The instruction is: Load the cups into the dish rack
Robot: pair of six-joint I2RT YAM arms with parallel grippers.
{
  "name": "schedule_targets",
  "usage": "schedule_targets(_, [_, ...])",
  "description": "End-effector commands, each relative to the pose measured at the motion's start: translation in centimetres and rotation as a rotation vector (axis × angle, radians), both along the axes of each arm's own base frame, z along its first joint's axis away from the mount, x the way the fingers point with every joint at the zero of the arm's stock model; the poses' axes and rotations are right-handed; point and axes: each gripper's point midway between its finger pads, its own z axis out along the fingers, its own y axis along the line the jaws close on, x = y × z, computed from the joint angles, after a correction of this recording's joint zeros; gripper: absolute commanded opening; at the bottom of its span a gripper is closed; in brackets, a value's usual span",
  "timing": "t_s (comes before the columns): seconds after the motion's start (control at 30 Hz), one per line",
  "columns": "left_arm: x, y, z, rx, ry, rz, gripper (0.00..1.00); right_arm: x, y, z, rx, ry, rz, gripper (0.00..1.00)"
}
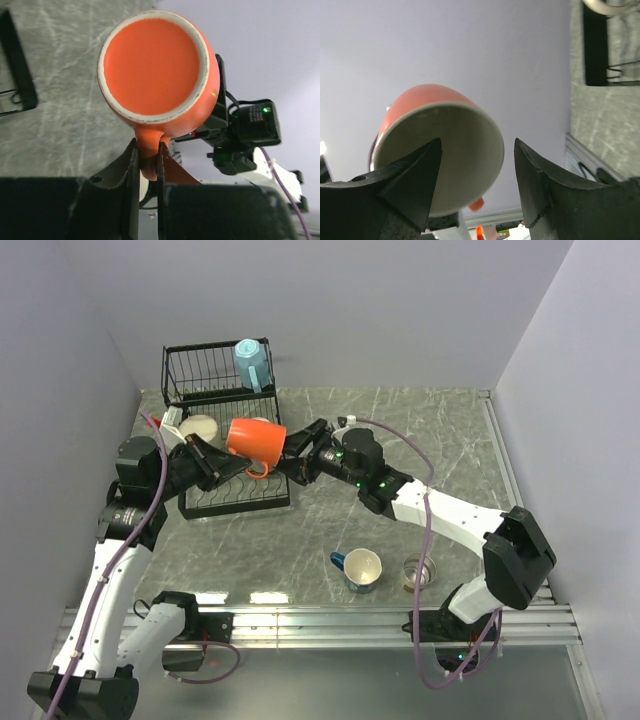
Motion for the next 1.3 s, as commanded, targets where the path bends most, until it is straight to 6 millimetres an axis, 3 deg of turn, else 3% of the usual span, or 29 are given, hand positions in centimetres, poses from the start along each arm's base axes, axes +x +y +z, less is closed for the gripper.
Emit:
schedule_targets(0.0, [0.8, 1.6, -0.8, 0.123, -0.037, 0.084, 0.0, -2.4, -0.5, 3.9, 0.071, -0.104, 0.072, 0.68])
schedule_targets(0.07, [1.1, 2.2, -0.9, 0.162, -0.04, 0.115, 0.0, -2.4, -0.8, 2.9, 0.044, -0.092, 0.073, 0.68])
schedule_targets(0.23, [2.4, 5.2, -3.4, 0.336, 0.017, 0.244, 0.0, -3.0, -3.0, 0.5, -0.084, -0.111, 0.058, 0.68])
schedule_targets(0.3, [2.8, 6.8, -4.6, 0.418, 0.023, 0.302, 0.0, -3.3, -4.7, -1.4, -0.154, -0.102, 0.046, 0.67])
schedule_targets(0.4, [2.9, 8.0, -6.6, 0.501, 0.04, 0.335, 0.0, -3.7, -7.2, -2.3, -0.196, -0.107, 0.019, 0.67])
schedule_targets(0.43, [3.0, 8.7, -7.2, 0.542, 0.039, 0.354, 0.0, -4.0, -8.0, -4.0, -0.23, -0.08, 0.013, 0.67])
schedule_targets(0.47, [3.1, 9.2, -8.0, 0.566, 0.055, 0.37, 0.0, -4.4, -8.9, -3.6, -0.23, -0.093, 0.002, 0.67])
schedule_targets(0.53, [3.5, 10.1, -9.1, 0.618, 0.051, 0.398, 0.0, -4.5, -10.6, -5.0, -0.277, -0.08, -0.021, 0.67])
schedule_targets(0.57, [3.6, 10.3, -9.5, 0.63, 0.055, 0.406, 0.0, -4.8, -11.3, -4.4, -0.282, -0.112, -0.027, 0.67])
schedule_targets(0.63, [4.0, 10.3, -10.3, 0.643, 0.056, 0.399, 0.0, -5.0, -12.7, -5.4, -0.331, -0.09, -0.048, 0.67])
schedule_targets(0.87, [5.8, 13.0, -14.2, 0.751, 0.099, 0.517, 0.0, -6.2, -16.5, -4.8, -0.405, -0.129, -0.111, 0.66])
schedule_targets(1.27, [8.1, 13.6, -18.8, 0.832, 0.173, 0.514, 0.0, -8.9, -20.6, -5.8, -0.537, -0.17, -0.15, 0.63])
